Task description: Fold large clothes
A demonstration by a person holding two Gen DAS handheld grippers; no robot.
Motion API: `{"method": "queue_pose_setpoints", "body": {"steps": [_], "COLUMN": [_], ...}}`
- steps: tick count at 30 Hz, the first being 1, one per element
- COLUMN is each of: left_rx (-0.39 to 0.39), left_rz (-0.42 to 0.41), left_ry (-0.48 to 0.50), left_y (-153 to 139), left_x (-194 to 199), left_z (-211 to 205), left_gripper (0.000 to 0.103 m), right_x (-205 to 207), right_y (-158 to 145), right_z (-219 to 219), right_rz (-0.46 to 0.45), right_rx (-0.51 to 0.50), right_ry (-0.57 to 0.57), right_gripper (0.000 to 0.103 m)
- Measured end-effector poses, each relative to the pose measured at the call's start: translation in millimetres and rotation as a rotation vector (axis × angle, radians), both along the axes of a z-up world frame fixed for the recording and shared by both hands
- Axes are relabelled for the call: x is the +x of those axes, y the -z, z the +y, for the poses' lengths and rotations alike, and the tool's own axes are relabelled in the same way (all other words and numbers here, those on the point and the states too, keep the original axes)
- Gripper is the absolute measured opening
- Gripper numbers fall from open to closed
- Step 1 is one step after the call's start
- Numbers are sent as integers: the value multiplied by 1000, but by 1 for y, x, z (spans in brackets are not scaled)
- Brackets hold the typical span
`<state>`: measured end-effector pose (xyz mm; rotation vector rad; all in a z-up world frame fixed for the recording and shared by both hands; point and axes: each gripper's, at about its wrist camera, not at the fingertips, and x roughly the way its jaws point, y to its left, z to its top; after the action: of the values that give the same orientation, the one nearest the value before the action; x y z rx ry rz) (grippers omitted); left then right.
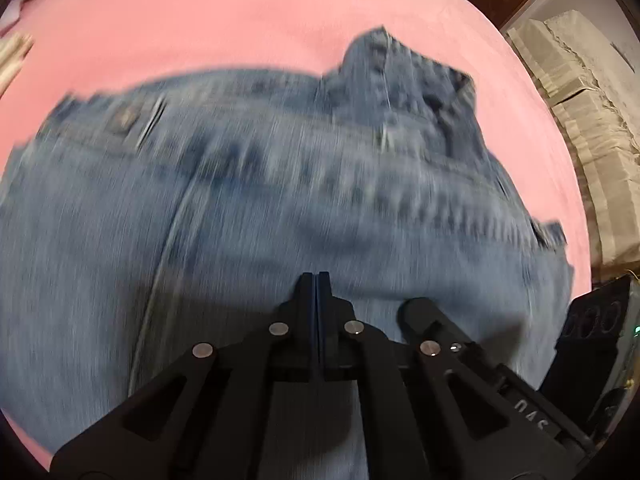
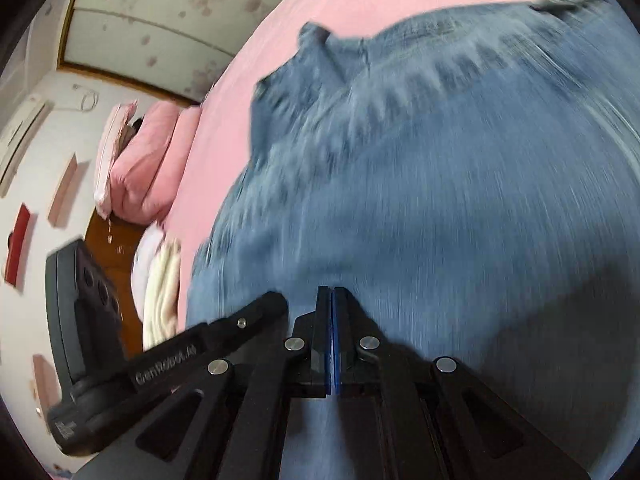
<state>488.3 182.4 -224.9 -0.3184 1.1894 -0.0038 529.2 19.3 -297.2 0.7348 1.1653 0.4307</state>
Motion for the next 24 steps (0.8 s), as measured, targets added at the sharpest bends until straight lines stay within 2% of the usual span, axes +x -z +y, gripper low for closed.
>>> {"method": "queue_pose_setpoints", "body": {"steps": [4,8,10,11,12,14,15,16,17,18,19,20,22,24], "left_rx": [-14,-109,-96,-90,-15,-58,-15,112,250,315,317,276,198,144], "left_rz": [-6,-11,-53,-76,-90,-82,-76,-73,-80,-78,-57,-44,-46,-96], "left_ry": [-28,-69,-96,-106,-127,-77,-40,-36,-53,-87,-149,-192,-225,-172], "left_y": [0,-3,-8,-9,-10,-2,-3,-5,-8,-9,-10,-12,-20,-36], "left_x": [28,34,30,27,24,24,25,25,23,23,21,19,8,-11], "left_z": [10,45,76,90,105,126,125,122,121,125,135,142,146,129], "left_gripper": [1,1,1,1,1,2,2,2,2,1,1,1,1,1], "right_x": [40,65,67,67,64,60,58,55,55,55,50,49,45,28], "right_y": [-3,-5,-4,-5,-6,-9,-11,-11,-11,-16,-21,-24,-32,-51], "right_z": [-9,-63,-100,-121,-143,-172,-182,-193,-198,-199,-197,-195,-182,-146], "right_rz": [-42,-28,-28,-40,-53,-84,-80,-91,-79,-77,-50,-31,-20,-108], "right_rx": [-70,-106,-135,-188,-238,-317,-426,-409,-435,-524,-603,-628,-603,-522], "right_ry": [-22,83,115,147,179,213,253,256,277,318,369,408,437,394], "right_gripper": [0,0,0,0,0,0,0,0,0,0,0,0,0,0]}}
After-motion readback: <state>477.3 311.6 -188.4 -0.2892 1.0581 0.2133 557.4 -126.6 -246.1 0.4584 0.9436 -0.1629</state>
